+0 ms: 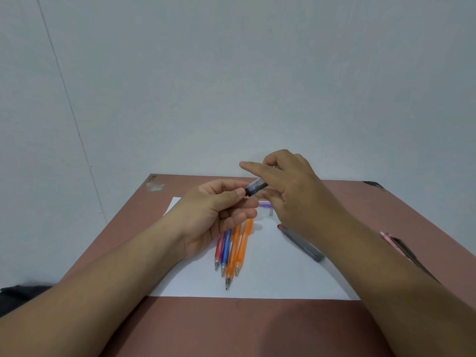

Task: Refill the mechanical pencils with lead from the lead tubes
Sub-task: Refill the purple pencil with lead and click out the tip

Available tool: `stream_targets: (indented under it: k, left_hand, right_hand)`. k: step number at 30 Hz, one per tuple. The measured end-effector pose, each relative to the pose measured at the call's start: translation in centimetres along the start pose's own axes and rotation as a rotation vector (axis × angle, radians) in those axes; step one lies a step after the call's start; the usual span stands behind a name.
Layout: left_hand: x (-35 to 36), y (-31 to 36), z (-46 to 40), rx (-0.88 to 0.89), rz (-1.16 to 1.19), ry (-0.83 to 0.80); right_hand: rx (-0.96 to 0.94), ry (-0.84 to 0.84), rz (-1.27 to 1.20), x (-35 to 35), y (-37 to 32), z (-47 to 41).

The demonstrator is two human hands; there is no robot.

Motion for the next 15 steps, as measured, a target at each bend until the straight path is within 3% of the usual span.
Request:
stream_targets:
  k: [8,15]
  left_hand:
    - [0.13,0.02,0.23,-0.020,-0.017,0.011]
    - [0.54,0.13,0.19,-0.142,0.094,0.003]
  right_hand:
    - [0.012,-0.081,-0.001,0.15,-0.18,0.11]
    - [0.089,-0.061,-0.026,-0.58,0.23,-0.13]
Point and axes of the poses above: each hand's wrist, its own z-axis away from the middle knuckle, its own x-axis out of the palm, y = z × x, the point moved 4 cm from there along -z, towards the middle knuckle, and after that the axes turned 2 degrees about -x, right-handed, at the moved point
